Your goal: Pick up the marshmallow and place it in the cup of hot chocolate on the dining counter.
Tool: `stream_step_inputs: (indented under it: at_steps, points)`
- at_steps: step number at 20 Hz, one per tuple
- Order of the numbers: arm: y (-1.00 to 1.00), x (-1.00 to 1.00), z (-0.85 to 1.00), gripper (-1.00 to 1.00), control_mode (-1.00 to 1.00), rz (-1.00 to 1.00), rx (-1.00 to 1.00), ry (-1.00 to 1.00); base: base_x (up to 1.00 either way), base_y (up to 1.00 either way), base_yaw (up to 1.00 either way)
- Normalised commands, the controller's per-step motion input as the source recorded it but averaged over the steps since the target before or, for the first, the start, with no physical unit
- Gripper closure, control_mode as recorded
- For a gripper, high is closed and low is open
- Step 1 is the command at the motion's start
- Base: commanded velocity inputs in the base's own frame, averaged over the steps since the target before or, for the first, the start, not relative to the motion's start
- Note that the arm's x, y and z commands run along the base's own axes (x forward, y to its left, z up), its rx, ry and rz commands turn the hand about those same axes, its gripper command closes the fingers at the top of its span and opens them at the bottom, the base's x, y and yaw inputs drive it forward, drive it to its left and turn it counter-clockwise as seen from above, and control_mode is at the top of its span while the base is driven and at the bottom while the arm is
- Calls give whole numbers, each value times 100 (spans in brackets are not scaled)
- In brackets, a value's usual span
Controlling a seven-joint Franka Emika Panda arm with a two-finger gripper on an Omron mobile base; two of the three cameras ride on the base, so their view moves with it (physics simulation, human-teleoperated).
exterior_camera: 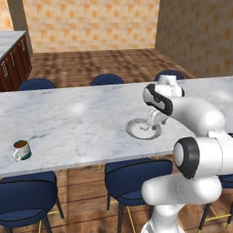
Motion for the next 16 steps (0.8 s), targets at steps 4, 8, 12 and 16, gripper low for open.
stream_step_inputs:
  at_steps: [4,8,12,16]
  points:
    - [1,30,-14,-100,-100,0,-1,-3,0,0,0]
    - [2,27,-15,-100,-100,0,-5,-1,0,0,0]
    - [0,30,-14,-100,-100,0,-3,0,0,0,0]
    - [0,33,-19,-100,-100,0,-1,1,0,0,0]
